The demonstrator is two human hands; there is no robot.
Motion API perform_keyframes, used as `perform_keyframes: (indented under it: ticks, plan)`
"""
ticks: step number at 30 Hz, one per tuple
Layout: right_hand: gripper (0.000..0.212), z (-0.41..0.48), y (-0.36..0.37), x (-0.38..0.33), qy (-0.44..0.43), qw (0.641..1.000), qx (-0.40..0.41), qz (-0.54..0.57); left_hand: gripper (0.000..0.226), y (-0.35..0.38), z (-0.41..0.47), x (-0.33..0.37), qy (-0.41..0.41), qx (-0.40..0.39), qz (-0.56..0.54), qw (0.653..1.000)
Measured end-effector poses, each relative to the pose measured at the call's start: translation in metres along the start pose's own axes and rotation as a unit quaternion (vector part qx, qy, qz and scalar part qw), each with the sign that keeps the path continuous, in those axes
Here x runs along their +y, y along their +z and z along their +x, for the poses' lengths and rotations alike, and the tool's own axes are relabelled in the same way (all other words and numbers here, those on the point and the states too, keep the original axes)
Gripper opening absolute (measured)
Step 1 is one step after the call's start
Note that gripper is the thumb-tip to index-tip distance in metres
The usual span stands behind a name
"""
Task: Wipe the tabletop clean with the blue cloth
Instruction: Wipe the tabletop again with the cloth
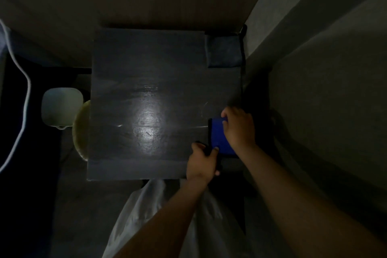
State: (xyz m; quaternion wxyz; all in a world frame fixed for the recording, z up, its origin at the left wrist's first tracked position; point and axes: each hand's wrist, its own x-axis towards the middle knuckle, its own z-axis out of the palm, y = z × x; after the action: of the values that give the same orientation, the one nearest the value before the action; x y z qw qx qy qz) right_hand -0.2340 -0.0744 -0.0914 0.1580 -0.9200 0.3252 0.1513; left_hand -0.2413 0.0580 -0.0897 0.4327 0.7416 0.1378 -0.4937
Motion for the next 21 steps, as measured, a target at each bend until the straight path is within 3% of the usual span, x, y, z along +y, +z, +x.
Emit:
perform_keyframes:
  ticks: [2,4,8,10,13,16,21]
  plan:
    - [0.034,-0.008,-0.004,0.002,0.006,0.999,0.010,0.032,0.036,-0.008,-0.010,-0.003,0.062,0.059,0.196,0.977]
    - [0.043,-0.023,-0.008,0.003,0.022,0.998,0.025,0.052,0.037,-0.014,-0.020,-0.007,0.146,0.110,0.339,0.923]
    - [0.060,-0.058,0.001,0.015,-0.017,0.999,-0.025,0.018,0.035,-0.011,-0.022,-0.022,0.371,0.098,0.426,0.819]
    - [0.067,-0.069,0.011,0.021,-0.047,0.997,-0.062,-0.020,0.044,-0.004,-0.015,-0.028,0.431,0.064,0.448,0.781]
    - [0.055,-0.073,0.021,0.028,-0.066,0.993,-0.072,-0.069,0.059,0.002,-0.010,-0.023,0.420,0.020,0.490,0.764]
    - [0.062,-0.068,0.022,0.030,-0.075,0.978,-0.154,-0.119,0.071,0.005,-0.005,-0.009,0.356,-0.046,0.560,0.747]
    - [0.067,-0.061,0.016,0.032,-0.071,0.972,-0.188,-0.125,0.084,0.013,0.008,-0.001,0.259,-0.068,0.698,0.664]
